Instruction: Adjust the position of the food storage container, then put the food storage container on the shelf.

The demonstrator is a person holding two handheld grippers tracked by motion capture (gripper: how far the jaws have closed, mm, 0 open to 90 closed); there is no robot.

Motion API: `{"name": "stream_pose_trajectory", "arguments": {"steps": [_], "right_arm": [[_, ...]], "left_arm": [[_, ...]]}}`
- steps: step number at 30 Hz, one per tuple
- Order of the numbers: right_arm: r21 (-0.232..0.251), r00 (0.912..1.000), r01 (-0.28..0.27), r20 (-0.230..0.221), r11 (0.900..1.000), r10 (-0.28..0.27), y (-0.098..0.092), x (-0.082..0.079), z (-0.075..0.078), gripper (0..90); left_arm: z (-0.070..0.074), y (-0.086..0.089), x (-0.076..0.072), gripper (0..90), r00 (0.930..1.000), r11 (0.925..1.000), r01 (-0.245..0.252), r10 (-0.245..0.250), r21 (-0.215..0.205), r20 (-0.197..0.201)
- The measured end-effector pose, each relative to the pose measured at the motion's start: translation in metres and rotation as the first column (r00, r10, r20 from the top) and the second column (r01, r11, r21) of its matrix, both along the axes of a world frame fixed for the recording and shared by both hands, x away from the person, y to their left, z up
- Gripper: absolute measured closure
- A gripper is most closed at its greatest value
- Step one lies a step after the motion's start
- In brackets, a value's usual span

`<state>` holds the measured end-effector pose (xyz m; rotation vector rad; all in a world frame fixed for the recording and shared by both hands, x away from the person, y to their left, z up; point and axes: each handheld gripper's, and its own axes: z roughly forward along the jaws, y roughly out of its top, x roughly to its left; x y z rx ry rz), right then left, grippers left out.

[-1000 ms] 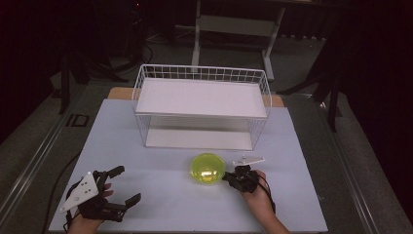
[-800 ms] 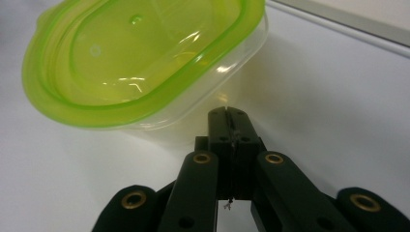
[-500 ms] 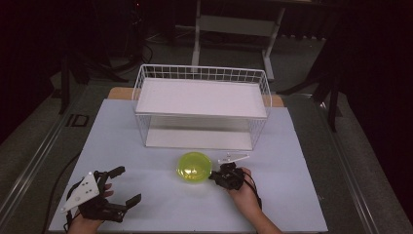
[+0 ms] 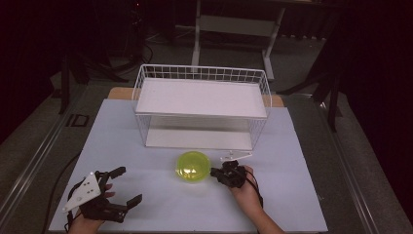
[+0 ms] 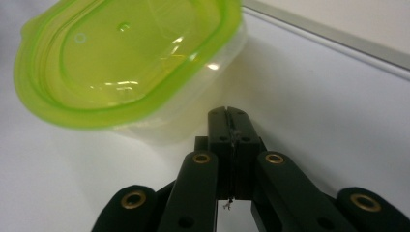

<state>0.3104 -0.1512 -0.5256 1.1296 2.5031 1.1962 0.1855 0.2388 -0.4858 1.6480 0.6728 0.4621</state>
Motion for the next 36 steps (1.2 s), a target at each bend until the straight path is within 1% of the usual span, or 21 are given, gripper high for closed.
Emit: {"name": "stream_pose_trajectory", "arguments": {"steps": [2,3,6,7,8,9,11,12,15,17,18,19,21,22,23,25,27,29,31,34,36], "right_arm": [[-0.001,0.9999,0.001,0.014,1.000,-0.001,-0.003,-0.002,0.002,86.4],[-0.011,0.9984,-0.005,0.057,1.000,0.005,-0.010,-0.008,0.009,81.8],[-0.004,0.9971,-0.012,0.075,1.000,0.012,-0.014,-0.013,0.014,75.9],[0.012,0.9947,-0.020,0.101,1.000,0.018,-0.018,-0.019,0.019,65.8],[0.012,0.9947,-0.020,0.101,1.000,0.018,-0.018,-0.019,0.019,65.8],[0.031,0.9929,-0.036,0.114,0.999,0.032,-0.020,-0.021,0.021,57.6],[0.026,0.9857,-0.038,0.165,0.999,0.033,-0.024,-0.028,0.026,41.6],[0.032,0.9859,-0.038,0.164,0.999,0.032,-0.025,-0.029,0.026,37.5],[0.042,0.9833,-0.055,0.176,0.998,0.047,-0.028,-0.035,0.031,19.7],[0.080,0.9826,-0.061,0.180,0.995,0.045,-0.030,-0.038,0.034,15.3],[0.071,0.9814,-0.080,0.180,0.994,0.066,-0.030,-0.040,0.035,11.5],[0.071,0.9814,-0.080,0.180,0.994,0.066,-0.030,-0.040,0.035,11.5],[0.049,0.9705,-0.098,0.226,0.994,0.084,-0.029,-0.047,0.039,11.8],[0.053,0.9709,-0.102,0.223,0.993,0.088,-0.029,-0.047,0.040,13.0],[0.050,0.9701,-0.106,0.225,0.993,0.092,-0.029,-0.048,0.043,16.4],[0.075,0.9694,-0.119,0.224,0.990,0.100,-0.030,-0.047,0.047,17.0],[0.065,0.9616,-0.118,0.257,0.991,0.098,-0.030,-0.047,0.052,21.3],[0.068,0.9556,-0.135,0.273,0.989,0.112,-0.030,-0.045,0.056,21.6],[0.067,0.9532,-0.145,0.277,0.987,0.121,-0.029,-0.042,0.061,22.0],[0.040,0.9440,-0.144,0.305,0.989,0.126,-0.026,-0.041,0.067,23.0],[0.052,0.9461,-0.153,0.296,0.987,0.131,-0.023,-0.039,0.071,23.3]], "left_arm": [[0.000,-0.001,0.000,0.9,1.0000,1.0000,0.007,-0.007,0.002,-0.004],[0.000,-0.002,0.000,0.9,0.9999,0.9999,0.012,-0.012,0.008,-0.005],[-0.001,-0.004,0.000,0.9,0.9996,0.9995,0.026,-0.026,0.016,-0.006],[0.000,-0.006,0.000,0.9,0.9997,0.9993,0.026,-0.026,0.027,0.003],[0.000,-0.006,0.000,0.9,0.9997,0.9993,0.026,-0.026,0.027,0.003],[0.000,-0.007,0.000,0.9,0.9996,0.9992,0.028,-0.028,0.029,0.005],[0.000,-0.008,0.001,0.9,0.9987,0.9986,0.049,-0.049,0.017,0.012],[0.000,-0.009,0.002,0.9,0.9987,0.9986,0.051,-0.051,0.016,0.008],[-0.001,-0.012,0.004,0.9,0.9976,0.9980,0.063,-0.063,-0.004,-0.030],[-0.001,-0.014,0.004,0.9,0.9955,0.9975,0.071,-0.071,-0.006,-0.062],[0.000,-0.016,0.004,0.9,0.9945,0.9971,0.076,-0.076,0.000,-0.072],[0.000,-0.016,0.004,0.9,0.9945,0.9971,0.076,-0.076,0.000,-0.072],[0.006,-0.022,0.005,0.9,0.9907,0.9958,0.091,-0.090,0.008,-0.102],[0.008,-0.024,0.005,0.9,0.9895,0.9951,0.098,-0.097,0.009,-0.108],[0.009,-0.025,0.005,0.9,0.9902,0.9954,0.094,-0.092,0.018,-0.105],[0.012,-0.029,0.006,0.9,0.9894,0.9939,0.104,-0.099,0.038,-0.107],[0.015,-0.031,0.009,0.9,0.9889,0.9927,0.107,-0.101,0.055,-0.109],[0.020,-0.032,0.012,0.9,0.9907,0.9929,0.099,-0.092,0.066,-0.100],[0.024,-0.033,0.016,0.9,0.9912,0.9938,0.095,-0.089,0.057,-0.098],[0.030,-0.035,0.023,0.9,0.9903,0.9942,0.097,-0.092,0.046,-0.104],[0.032,-0.037,0.027,0.9,0.9908,0.9945,0.090,-0.084,0.054,-0.106]]}}
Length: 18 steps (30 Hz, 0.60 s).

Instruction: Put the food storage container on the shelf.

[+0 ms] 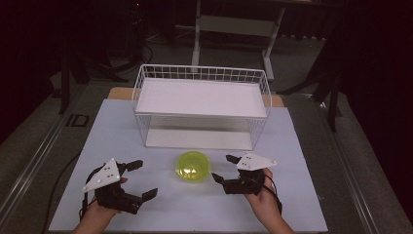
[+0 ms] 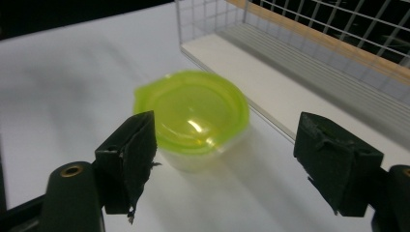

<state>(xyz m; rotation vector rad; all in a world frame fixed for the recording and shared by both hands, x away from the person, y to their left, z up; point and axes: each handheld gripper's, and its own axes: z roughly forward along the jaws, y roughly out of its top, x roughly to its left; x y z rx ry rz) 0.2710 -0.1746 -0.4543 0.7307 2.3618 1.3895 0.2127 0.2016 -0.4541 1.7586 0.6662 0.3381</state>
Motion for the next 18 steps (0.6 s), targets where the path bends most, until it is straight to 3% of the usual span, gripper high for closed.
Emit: {"name": "stream_pose_trajectory", "arguments": {"steps": [5,8,12,18], "right_arm": [[-0.016,0.9996,-0.002,-0.027,1.000,0.002,0.008,0.006,0.005,24.3],[0.006,0.9989,-0.003,-0.047,1.000,0.004,0.013,0.010,0.004,24.1],[0.033,0.9941,0.006,-0.108,0.999,-0.003,0.017,0.017,0.001,19.7],[0.076,0.9892,0.039,-0.144,0.996,-0.028,0.020,0.025,-0.005,14.6]], "left_arm": [[0.002,-0.008,0.012,0.9,0.9995,0.9999,0.012,-0.012,0.001,-0.030],[0.002,-0.014,0.020,0.9,0.9987,0.9998,0.017,-0.017,-0.009,-0.048],[0.002,-0.022,0.030,0.9,0.9974,0.9998,0.019,-0.020,-0.008,-0.069],[-0.001,-0.033,0.046,0.9,0.9937,1.0000,0.002,-0.003,-0.006,-0.112]]}}
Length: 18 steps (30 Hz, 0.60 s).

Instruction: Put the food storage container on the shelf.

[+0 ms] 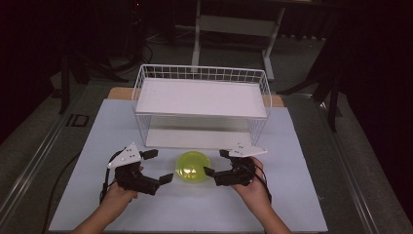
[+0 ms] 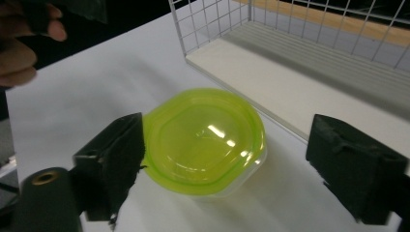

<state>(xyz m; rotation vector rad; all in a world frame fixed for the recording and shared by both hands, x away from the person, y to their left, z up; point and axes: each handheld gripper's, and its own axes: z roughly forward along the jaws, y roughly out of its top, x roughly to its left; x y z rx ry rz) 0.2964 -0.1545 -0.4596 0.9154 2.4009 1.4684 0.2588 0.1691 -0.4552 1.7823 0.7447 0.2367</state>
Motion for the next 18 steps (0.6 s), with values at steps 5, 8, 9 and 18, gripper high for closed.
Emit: {"name": "stream_pose_trajectory", "arguments": {"steps": [5,8,9,18], "right_arm": [[0.018,0.9950,0.077,-0.065,0.997,-0.076,-0.001,0.010,-0.005,26.5],[0.013,0.9908,0.115,-0.073,0.993,-0.114,-0.002,0.012,-0.007,33.6],[0.013,0.9876,0.127,-0.094,0.992,-0.126,-0.002,0.014,-0.008,33.9],[0.033,0.9631,0.169,-0.218,0.985,-0.158,0.002,0.026,-0.021,47.2]], "left_arm": [[-0.011,-0.010,0.020,0.9,0.9942,0.9996,-0.014,0.011,-0.023,-0.107],[-0.015,-0.013,0.026,0.9,0.9907,0.9996,-0.006,0.003,-0.028,-0.136],[-0.016,-0.013,0.028,0.9,0.9890,0.9996,0.004,-0.009,-0.029,-0.148],[-0.032,-0.021,0.042,6.8,0.9443,0.9965,-0.082,0.072,-0.018,-0.321]]}}
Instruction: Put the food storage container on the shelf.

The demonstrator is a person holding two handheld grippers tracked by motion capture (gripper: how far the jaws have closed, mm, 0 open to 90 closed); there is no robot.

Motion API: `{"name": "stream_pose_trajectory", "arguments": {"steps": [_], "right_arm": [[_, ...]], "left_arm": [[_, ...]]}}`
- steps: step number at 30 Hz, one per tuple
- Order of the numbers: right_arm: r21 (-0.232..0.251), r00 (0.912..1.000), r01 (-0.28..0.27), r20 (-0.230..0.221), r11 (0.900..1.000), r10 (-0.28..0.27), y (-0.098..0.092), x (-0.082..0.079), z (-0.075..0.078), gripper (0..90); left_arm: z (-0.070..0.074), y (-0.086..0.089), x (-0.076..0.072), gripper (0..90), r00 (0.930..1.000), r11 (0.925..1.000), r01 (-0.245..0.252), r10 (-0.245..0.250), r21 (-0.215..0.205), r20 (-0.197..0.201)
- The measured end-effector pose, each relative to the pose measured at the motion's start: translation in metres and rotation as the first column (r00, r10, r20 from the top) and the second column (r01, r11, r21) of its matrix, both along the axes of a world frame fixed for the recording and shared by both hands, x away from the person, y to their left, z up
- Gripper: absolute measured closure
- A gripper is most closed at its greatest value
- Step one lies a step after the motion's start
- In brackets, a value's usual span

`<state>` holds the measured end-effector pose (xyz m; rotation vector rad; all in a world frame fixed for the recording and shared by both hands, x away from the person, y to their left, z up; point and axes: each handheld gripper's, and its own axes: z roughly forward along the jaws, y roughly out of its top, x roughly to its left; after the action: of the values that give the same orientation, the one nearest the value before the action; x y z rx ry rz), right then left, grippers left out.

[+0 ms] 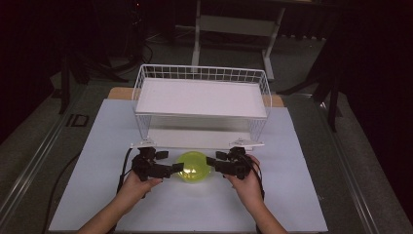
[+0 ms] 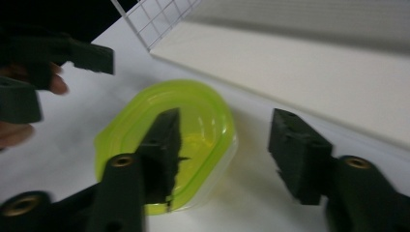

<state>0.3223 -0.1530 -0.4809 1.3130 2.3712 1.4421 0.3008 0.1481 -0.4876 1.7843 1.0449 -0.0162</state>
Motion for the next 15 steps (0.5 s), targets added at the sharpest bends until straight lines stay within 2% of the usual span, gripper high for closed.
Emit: {"name": "stream_pose_trajectory", "arguments": {"steps": [3,7,8,9,10,11,13,15], "right_arm": [[0.007,0.9986,0.001,-0.052,1.000,-0.001,0.002,0.003,-0.005,51.3],[0.009,0.9951,0.017,-0.098,1.000,-0.016,0.002,0.005,-0.011,55.6],[0.026,0.9908,0.028,-0.133,0.999,-0.025,0.000,0.006,-0.014,58.3],[0.026,0.9908,0.028,-0.133,0.999,-0.025,0.000,0.006,-0.014,58.3],[0.037,0.9875,0.036,-0.155,0.999,-0.030,-0.002,0.006,-0.016,59.8],[0.037,0.9875,0.036,-0.155,0.999,-0.030,-0.002,0.006,-0.016,59.8],[0.063,0.9815,0.047,-0.188,0.997,-0.034,-0.003,0.006,-0.018,63.2],[0.058,0.9799,0.047,-0.196,0.997,-0.034,-0.003,0.006,-0.018,65.0]], "left_arm": [[-0.007,-0.001,0.000,12.7,0.9989,0.9997,-0.022,0.022,0.003,-0.042],[-0.016,-0.001,0.001,20.0,0.9942,0.9992,-0.039,0.038,-0.009,-0.100],[-0.018,-0.002,0.001,21.4,0.9932,0.9991,-0.042,0.040,-0.012,-0.109],[-0.020,-0.002,0.001,21.4,0.9922,0.9989,-0.046,0.044,-0.012,-0.117],[-0.021,-0.003,0.001,26.9,0.9911,0.9990,-0.042,0.039,-0.016,-0.127],[-0.023,-0.004,0.001,26.9,0.9903,0.9990,-0.039,0.036,-0.021,-0.134],[-0.026,-0.004,0.001,33.0,0.9885,0.9991,-0.031,0.027,-0.029,-0.149],[-0.027,-0.005,0.001,40.1,0.9875,0.9993,-0.029,0.025,-0.023,-0.156]]}}
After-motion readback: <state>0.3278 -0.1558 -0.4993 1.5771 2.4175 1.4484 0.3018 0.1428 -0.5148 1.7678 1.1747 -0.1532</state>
